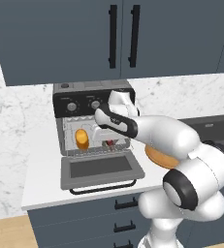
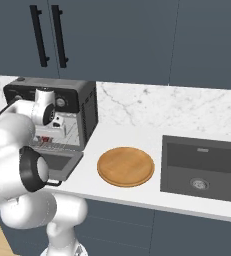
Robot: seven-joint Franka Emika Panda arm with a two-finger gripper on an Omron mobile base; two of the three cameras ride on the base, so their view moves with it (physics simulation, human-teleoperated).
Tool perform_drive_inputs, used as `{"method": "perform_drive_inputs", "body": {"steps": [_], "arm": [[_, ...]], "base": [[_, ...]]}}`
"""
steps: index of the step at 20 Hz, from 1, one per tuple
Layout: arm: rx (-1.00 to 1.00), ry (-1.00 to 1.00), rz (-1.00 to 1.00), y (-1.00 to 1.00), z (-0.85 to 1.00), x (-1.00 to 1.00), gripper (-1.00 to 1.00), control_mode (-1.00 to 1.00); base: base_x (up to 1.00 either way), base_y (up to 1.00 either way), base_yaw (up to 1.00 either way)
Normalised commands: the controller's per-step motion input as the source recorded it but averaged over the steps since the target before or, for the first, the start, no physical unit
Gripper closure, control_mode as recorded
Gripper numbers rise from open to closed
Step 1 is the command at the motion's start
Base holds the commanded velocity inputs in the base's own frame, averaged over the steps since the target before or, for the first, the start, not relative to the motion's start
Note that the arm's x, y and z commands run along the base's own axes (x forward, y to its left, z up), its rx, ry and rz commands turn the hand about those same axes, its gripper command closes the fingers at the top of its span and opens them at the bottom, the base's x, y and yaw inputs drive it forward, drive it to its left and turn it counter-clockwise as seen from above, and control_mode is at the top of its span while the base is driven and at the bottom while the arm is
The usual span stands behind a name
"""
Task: Pick up the kebab skewer and baguette bread, and place them inside the toaster oven. Close the toaster oven door and start by setting the timer.
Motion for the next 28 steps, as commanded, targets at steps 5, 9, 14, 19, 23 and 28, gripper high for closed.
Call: {"method": "perform_drive_inputs", "body": {"steps": [5,9,14,19,23,28], "arm": [[0.0,-0.01,0.0,0.0,-0.04,-0.13,-1.0,-1.0],[0.0,-0.01,-0.01,0.0,0.03,-0.09,-1.0,-1.0],[0.0,-0.01,-0.01,0.0,0.31,-0.43,-1.0,-1.0],[0.01,-0.02,-0.07,0.02,0.08,-1.0,-1.0,-1.0],[0.0,0.0,-0.12,0.01,-0.1,-0.76,-1.0,-1.0],[0.0,0.02,-0.14,0.0,-0.29,-0.27,-1.0,-1.0]], "base": [[0.0,0.0,0.0],[0.0,0.0,0.0],[0.0,0.0,0.0],[0.0,0.0,0.0],[0.0,0.0,0.0],[0.0,0.0,0.0]]}}
